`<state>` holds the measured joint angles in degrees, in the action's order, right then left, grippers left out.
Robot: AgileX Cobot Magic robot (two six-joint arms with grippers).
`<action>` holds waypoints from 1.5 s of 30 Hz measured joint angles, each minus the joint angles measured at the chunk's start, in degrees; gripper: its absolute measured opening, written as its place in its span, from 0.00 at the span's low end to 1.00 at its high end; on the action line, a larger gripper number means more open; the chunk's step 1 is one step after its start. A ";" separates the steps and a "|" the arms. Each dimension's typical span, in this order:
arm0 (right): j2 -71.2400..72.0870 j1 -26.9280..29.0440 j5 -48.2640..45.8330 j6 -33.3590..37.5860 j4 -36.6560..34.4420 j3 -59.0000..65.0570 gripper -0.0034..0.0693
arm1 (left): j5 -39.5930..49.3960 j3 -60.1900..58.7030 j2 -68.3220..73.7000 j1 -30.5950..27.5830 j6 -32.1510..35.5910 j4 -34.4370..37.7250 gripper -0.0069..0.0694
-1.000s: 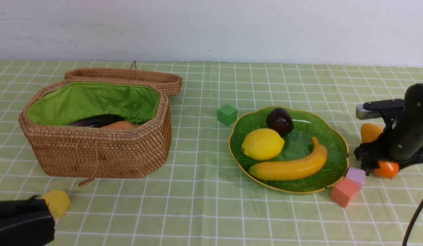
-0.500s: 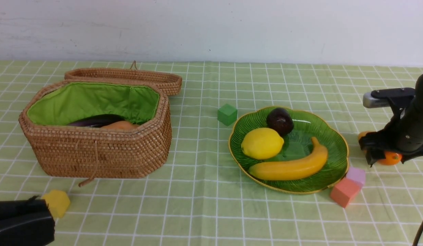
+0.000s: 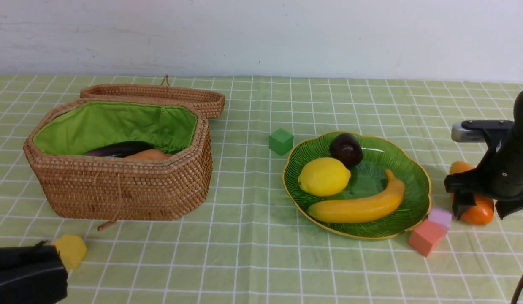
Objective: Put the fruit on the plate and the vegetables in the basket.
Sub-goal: Use the right arm to grab a mango and put it into the right plate
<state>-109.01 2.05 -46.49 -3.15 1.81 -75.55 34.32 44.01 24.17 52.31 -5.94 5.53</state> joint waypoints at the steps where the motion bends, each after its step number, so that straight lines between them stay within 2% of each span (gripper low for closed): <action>1: 0.38 0.00 -0.22 -0.04 -0.18 0.00 0.90 | -0.12 0.00 0.00 0.00 0.00 0.00 0.18; 7: 5.32 0.00 -0.66 -0.71 -0.98 0.00 0.89 | -0.89 0.00 0.00 0.00 0.00 0.00 0.18; 10: 6.99 0.00 2.68 -1.17 -0.98 0.00 0.89 | -1.63 0.00 0.00 0.00 0.00 0.00 0.18; 19: -0.87 0.00 12.42 -3.49 -1.06 -2.99 0.88 | -2.80 0.00 0.00 0.00 0.00 0.00 0.19; 28: -8.93 0.00 8.63 -4.32 -1.06 -10.78 0.88 | -2.80 0.00 0.00 0.00 0.00 -0.24 0.19; 34: -10.88 0.00 6.27 -4.36 -0.63 -11.14 0.87 | -2.74 0.00 0.00 0.00 0.00 -0.25 0.19; 41: -10.98 0.00 6.27 -4.36 -0.01 -11.37 0.80 | -2.74 0.00 0.00 0.00 0.00 -0.25 0.19; 45: -10.98 0.00 6.22 -4.36 0.00 -11.37 0.80 | -2.74 0.00 0.00 0.00 0.00 -0.25 0.19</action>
<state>-119.99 2.05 -40.27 -7.51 1.82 -86.92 31.57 44.01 24.17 52.31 -5.94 5.28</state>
